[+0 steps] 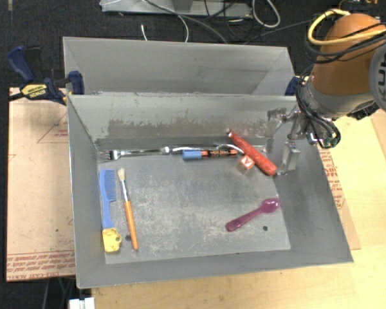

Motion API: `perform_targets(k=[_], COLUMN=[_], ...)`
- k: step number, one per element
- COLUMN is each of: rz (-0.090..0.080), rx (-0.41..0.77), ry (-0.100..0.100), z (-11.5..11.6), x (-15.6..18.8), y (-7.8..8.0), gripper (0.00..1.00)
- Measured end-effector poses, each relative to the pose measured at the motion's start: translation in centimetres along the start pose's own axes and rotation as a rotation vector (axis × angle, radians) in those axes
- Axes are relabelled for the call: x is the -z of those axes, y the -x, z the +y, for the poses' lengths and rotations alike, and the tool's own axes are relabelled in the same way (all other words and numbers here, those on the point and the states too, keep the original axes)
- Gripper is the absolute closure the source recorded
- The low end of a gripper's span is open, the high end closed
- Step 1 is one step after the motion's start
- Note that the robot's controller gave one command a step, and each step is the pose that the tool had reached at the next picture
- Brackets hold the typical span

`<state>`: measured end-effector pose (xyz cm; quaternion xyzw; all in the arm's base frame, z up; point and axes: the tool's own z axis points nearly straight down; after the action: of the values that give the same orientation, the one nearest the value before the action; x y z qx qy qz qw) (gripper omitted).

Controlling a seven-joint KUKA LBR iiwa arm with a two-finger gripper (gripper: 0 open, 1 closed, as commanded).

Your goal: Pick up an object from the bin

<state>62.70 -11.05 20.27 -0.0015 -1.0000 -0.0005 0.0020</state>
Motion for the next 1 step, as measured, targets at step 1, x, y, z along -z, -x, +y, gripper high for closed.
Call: perform_targets(k=[1], rz=[-0.007], rx=[0.003], ry=[-0.001], z=[0.08], x=[0.52], y=[0.10], gripper=[0.00])
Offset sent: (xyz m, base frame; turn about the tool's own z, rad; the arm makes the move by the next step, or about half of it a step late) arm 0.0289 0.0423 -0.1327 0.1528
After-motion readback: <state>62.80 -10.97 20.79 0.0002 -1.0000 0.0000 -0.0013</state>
